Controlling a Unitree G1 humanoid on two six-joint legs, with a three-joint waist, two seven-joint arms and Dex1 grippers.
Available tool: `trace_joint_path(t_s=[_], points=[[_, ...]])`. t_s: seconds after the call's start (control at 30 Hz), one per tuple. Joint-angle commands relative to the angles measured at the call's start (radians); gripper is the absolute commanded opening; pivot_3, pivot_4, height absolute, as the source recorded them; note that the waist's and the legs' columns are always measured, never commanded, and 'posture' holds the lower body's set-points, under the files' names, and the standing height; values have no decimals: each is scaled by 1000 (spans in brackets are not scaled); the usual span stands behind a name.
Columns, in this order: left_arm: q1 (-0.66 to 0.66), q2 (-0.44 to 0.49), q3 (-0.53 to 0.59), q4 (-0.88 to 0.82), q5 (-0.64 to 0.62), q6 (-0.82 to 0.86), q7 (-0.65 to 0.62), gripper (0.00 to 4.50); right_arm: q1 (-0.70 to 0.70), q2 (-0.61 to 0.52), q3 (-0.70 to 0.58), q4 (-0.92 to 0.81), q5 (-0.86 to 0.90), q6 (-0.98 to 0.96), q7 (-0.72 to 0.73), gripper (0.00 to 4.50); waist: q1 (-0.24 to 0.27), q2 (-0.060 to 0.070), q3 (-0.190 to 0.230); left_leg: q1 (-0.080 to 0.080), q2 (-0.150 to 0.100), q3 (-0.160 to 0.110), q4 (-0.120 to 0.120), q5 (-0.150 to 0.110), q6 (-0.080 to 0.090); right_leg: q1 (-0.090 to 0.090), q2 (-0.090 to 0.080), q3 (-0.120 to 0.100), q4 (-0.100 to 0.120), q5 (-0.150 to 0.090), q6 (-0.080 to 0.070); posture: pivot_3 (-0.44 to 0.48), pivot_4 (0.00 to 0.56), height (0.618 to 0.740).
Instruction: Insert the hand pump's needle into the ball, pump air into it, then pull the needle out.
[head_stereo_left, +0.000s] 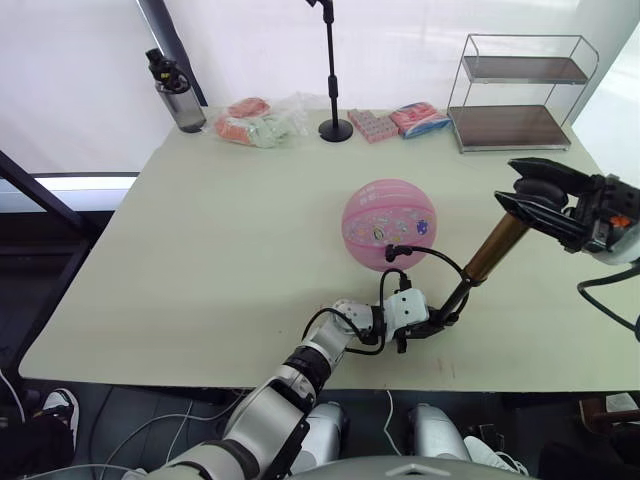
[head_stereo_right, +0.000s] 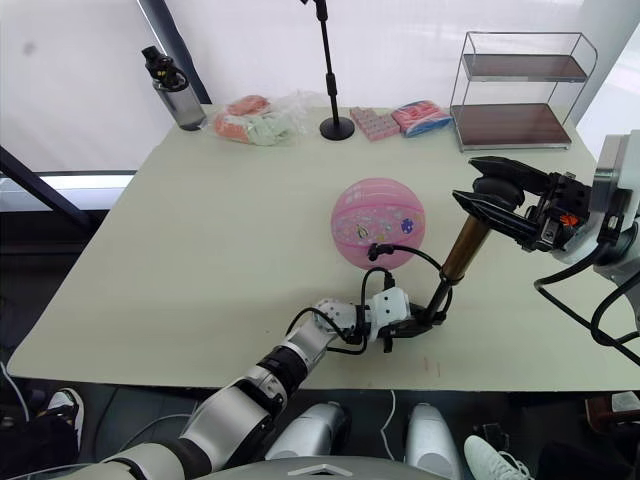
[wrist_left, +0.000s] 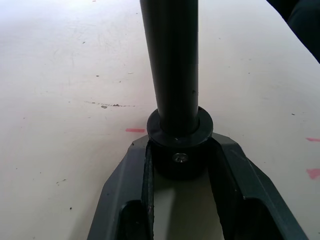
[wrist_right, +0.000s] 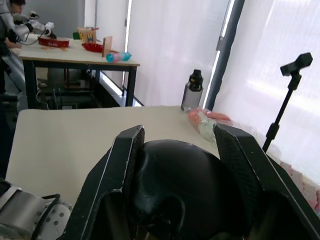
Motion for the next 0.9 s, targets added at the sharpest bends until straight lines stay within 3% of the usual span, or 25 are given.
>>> trace_joint_path(t_s=[0.03, 0.33, 0.57, 0.9], points=[[53, 35, -37, 90, 56, 48, -11, 1089, -59, 28, -79, -60, 57, -29, -52, 1914, 0, 0, 0, 0, 0, 0, 0, 0, 0, 0, 0, 0, 0, 0, 0, 0, 150, 736], [54, 34, -34, 85, 52, 55, -8, 1089, 162, 165, 112, -48, -250, -159, 3, 1914, -2, 0, -2, 2, 0, 0, 0, 0, 0, 1, 0, 0, 0, 0, 1, 0, 150, 736], [54, 33, -35, 83, 51, 57, -6, 1089, 287, 278, 275, 121, -485, -354, 9, 1914, -3, -5, -11, 5, 1, -1, 0, 0, 0, 1, 3, 0, 0, 0, 1, 0, 150, 736], [55, 34, -36, 81, 53, 57, -1, 1089, 348, 389, 367, 355, -634, -565, -14, 1914, -4, -5, -17, 6, 1, -1, -1, 0, 0, 2, 4, 0, 1, 0, 0, 0, 150, 736]])
